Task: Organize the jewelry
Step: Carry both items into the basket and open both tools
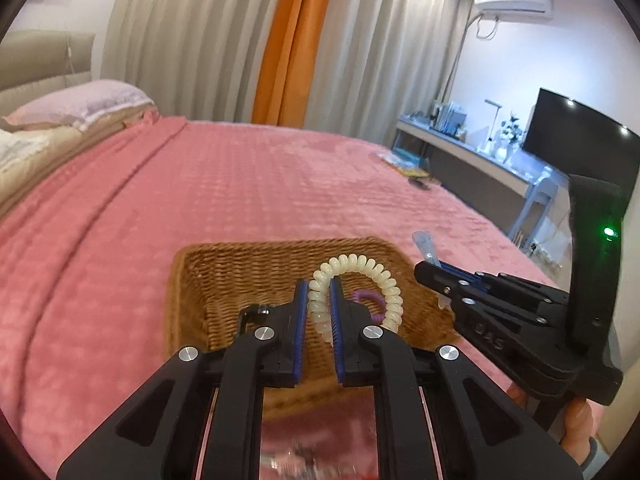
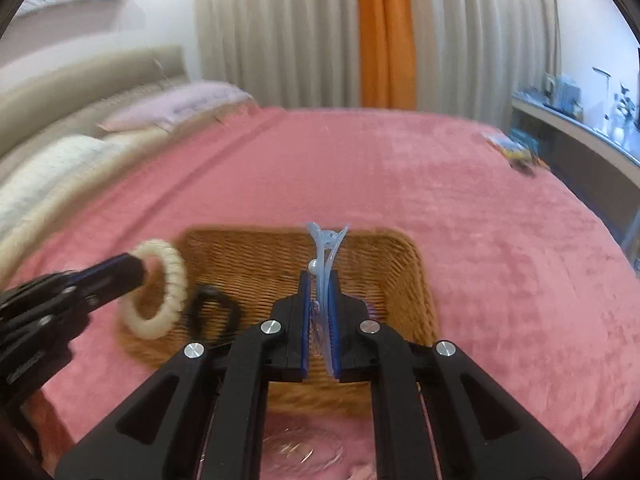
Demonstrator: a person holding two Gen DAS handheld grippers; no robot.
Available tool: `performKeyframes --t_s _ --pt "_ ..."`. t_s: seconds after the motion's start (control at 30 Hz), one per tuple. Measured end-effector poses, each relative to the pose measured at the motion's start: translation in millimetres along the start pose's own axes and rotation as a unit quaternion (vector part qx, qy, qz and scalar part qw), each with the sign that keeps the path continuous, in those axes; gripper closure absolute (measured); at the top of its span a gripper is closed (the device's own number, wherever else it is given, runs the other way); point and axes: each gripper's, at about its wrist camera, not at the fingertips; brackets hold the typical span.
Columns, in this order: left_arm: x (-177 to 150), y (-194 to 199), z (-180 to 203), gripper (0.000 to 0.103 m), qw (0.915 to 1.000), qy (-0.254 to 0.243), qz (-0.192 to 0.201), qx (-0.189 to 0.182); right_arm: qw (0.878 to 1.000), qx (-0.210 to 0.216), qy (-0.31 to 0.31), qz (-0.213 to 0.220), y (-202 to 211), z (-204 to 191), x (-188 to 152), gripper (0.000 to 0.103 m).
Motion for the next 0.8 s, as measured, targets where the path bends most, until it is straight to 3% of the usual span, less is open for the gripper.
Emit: performKeyframes --t_s 0.23,0.37,0.47,0.67,0.8 --pt "-7.1 -56.7 -13.9 0.094 0.9987 0.012 -0.048 0.005 0.997 0.031 -0.023 -0.069 -64.3 14.0 -4.4 0.096" --pt "-11.7 -69.2 -11.4 0.093 0.9975 0.001 -0.070 -0.002 0.995 0.042 -0.029 -0.085 -72.0 18.9 -9.6 0.096" --pt "-11.8 -67.4 -13.2 0.092 0.9977 0.000 -0.068 -0.010 0.993 0.075 -0.037 -0.085 -67.8 23.4 -11.5 0.095" --pt "-12.1 -43.7 -13.8 0.081 0.9988 0.004 -0.044 -0.018 0.995 0.070 -0.029 -0.060 -47.6 17.0 -11.4 0.081" --pt "-12.5 -14.4 -16.6 0.070 0.9990 0.010 -0.022 -0.039 0.995 0.079 -0.036 -0.043 -27.3 18.5 -13.3 0.060"
Point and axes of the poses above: each gripper's, at about its wrist camera, not at the fingertips, and y roughly against the way its jaws point, z to its right, x to its top, and after that the axes turned 9 degrees about -z, right-handed
